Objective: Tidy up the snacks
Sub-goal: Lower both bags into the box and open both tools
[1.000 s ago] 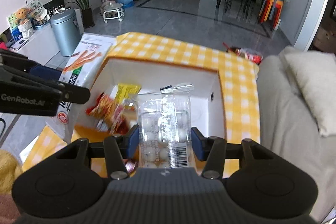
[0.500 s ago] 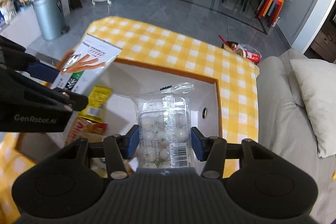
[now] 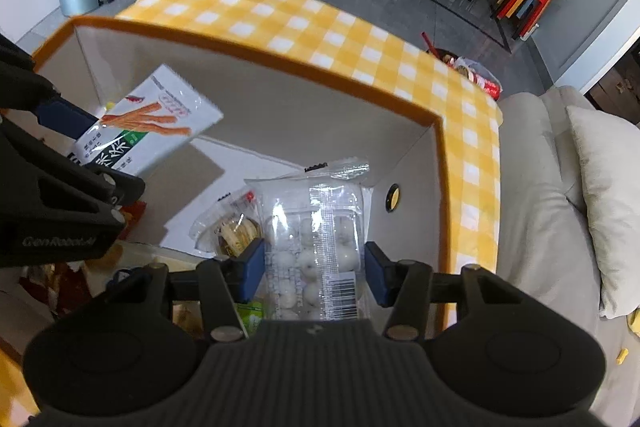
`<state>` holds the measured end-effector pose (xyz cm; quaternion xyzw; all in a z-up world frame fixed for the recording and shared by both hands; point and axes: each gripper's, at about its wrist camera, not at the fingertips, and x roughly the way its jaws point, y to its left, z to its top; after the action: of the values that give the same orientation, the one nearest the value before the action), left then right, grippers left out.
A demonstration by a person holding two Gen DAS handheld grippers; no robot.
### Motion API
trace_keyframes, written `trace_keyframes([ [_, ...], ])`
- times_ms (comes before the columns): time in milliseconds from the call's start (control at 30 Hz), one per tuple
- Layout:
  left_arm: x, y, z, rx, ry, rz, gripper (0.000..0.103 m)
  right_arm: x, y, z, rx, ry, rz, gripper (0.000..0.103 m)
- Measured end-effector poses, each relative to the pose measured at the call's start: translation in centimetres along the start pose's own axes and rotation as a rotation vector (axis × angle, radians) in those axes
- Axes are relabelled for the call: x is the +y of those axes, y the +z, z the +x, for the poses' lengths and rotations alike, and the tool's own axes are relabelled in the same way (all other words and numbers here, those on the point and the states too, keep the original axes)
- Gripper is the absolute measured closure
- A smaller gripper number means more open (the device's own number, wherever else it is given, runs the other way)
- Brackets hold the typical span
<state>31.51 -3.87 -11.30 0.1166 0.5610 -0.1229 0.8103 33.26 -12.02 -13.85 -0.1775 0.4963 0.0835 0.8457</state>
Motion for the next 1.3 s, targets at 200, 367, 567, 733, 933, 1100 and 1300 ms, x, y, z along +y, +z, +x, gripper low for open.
trace_keyframes([
  [200, 0.1, 0.0, 0.8, 0.015, -0.010, 0.002, 0.049, 0.5, -0.2, 1.0, 0.026, 0.002, -0.023, 0.052],
  [367, -0.1, -0.1, 0.8, 0.014, -0.009, 0.020, 0.046, 0.6, -0.2, 1.2, 0.037, -0.009, -0.034, 0.048],
  [567, 0.1, -0.3, -0.2, -0.026, 0.013, 0.036, 0.034, 0.4, 0.0, 0.9, 0.043, -0.002, -0.029, 0.045],
  [733, 0.7, -0.4, -2.0, -0.066, 0.023, 0.021, 0.027, 0.4, 0.3, -0.4, 0.013, -0.005, -0.019, 0.034],
  [933, 1.0, -0.7, -5.0, -0.127, 0.042, 0.008, 0.025, 0.1, 0.9, -3.0, -0.032, -0.013, -0.002, 0.032],
  [1100, 1.2, -1.4, -8.7, -0.191, 0.054, -0.011, 0.024, 0.1, 1.1, -6.2, -0.086, -0.019, 0.006, 0.032],
  [1300, 1.1, -3.4, -13.5, -0.286, 0.065, -0.024, 0.024, 0.2, 0.2, -10.6, -0.155, -0.015, 0.048, 0.020],
])
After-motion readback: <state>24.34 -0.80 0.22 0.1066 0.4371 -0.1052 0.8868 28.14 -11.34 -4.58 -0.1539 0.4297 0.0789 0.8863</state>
